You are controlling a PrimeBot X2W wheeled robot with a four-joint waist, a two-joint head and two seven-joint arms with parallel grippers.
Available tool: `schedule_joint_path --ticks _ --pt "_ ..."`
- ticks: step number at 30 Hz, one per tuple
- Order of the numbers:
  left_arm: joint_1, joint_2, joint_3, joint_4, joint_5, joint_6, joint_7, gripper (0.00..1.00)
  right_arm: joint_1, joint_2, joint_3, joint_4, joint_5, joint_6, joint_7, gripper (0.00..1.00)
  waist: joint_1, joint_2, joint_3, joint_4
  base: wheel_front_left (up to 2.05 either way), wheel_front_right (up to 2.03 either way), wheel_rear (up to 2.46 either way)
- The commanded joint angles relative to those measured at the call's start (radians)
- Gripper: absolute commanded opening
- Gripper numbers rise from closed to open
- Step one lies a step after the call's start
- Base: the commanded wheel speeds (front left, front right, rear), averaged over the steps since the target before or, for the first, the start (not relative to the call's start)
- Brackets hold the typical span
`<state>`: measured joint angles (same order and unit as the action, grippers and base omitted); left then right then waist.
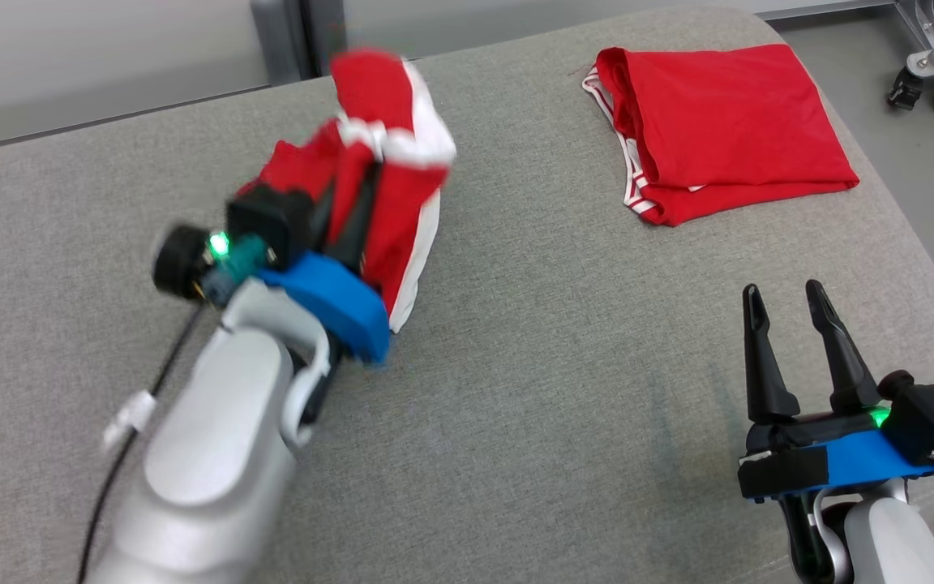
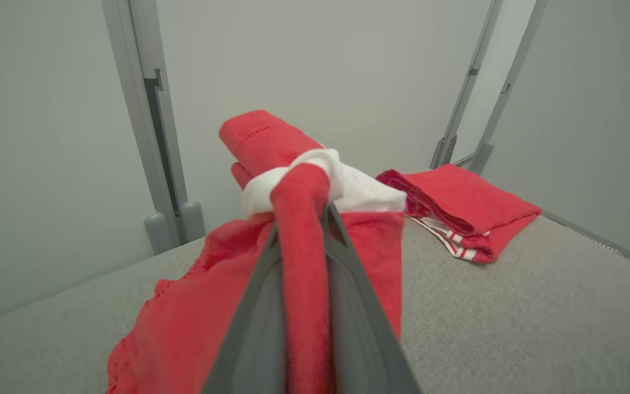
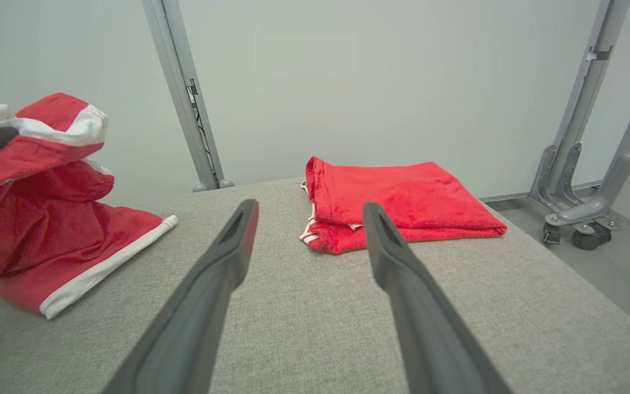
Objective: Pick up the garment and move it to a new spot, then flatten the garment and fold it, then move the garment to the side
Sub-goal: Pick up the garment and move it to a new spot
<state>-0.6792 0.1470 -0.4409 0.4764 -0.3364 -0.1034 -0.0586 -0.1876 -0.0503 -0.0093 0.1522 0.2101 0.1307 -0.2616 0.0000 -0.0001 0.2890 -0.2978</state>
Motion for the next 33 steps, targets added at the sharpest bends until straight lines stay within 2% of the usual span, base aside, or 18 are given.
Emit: schedule_joint_path --ticks 1,6,7,8,9,17,28,33 --pt "0.039 -0.010 -0.013 0.013 -0.008 0.001 -0.017 0.00 -0.011 0.000 0.002 0.005 0.004 0.000 -0.004 1.00 0.0000 0.0001 0.000 0.002 0.00 0.00 0.00" --pt "0.126 -0.032 -0.075 0.060 0.005 -0.005 -0.027 0.00 -0.005 0.000 0.007 0.013 0.003 0.000 -0.004 1.00 0.0000 0.0001 -0.003 0.013 0.00 0.00 0.00" --pt "0.132 -0.036 -0.085 0.065 0.008 -0.006 -0.030 0.23 -0.005 0.000 0.008 0.015 0.002 0.000 -0.004 1.00 0.0000 0.0001 -0.003 0.015 0.00 0.00 0.00" --pt "0.133 -0.039 -0.092 0.068 0.012 -0.005 -0.041 0.76 -0.006 -0.001 0.009 0.016 0.001 0.000 -0.004 1.00 0.0000 0.0001 -0.004 0.017 0.00 0.00 0.00" --pt "0.132 -0.040 -0.096 0.071 0.017 0.001 -0.055 1.00 -0.007 -0.001 0.011 0.018 0.001 0.000 -0.004 1.00 0.0000 0.0001 -0.006 0.020 0.00 0.00 0.00" --pt "0.119 -0.023 -0.059 0.036 0.032 0.053 -0.174 1.00 0.021 -0.001 -0.003 0.031 -0.009 0.000 -0.004 1.00 0.0000 0.0001 -0.053 0.057 0.00 0.00 0.00" --pt "0.257 0.068 0.059 -0.086 0.011 0.134 -0.206 1.00 0.056 -0.001 -0.020 0.035 -0.032 0.000 -0.004 1.00 0.0000 0.0001 -0.118 0.159 0.00 0.00 0.00" --pt "0.344 0.106 0.119 -0.167 0.042 0.178 -0.206 1.00 0.074 -0.001 -0.034 0.038 -0.047 0.000 -0.004 1.00 0.0000 0.0001 -0.139 0.217 0.00 0.00 0.00"
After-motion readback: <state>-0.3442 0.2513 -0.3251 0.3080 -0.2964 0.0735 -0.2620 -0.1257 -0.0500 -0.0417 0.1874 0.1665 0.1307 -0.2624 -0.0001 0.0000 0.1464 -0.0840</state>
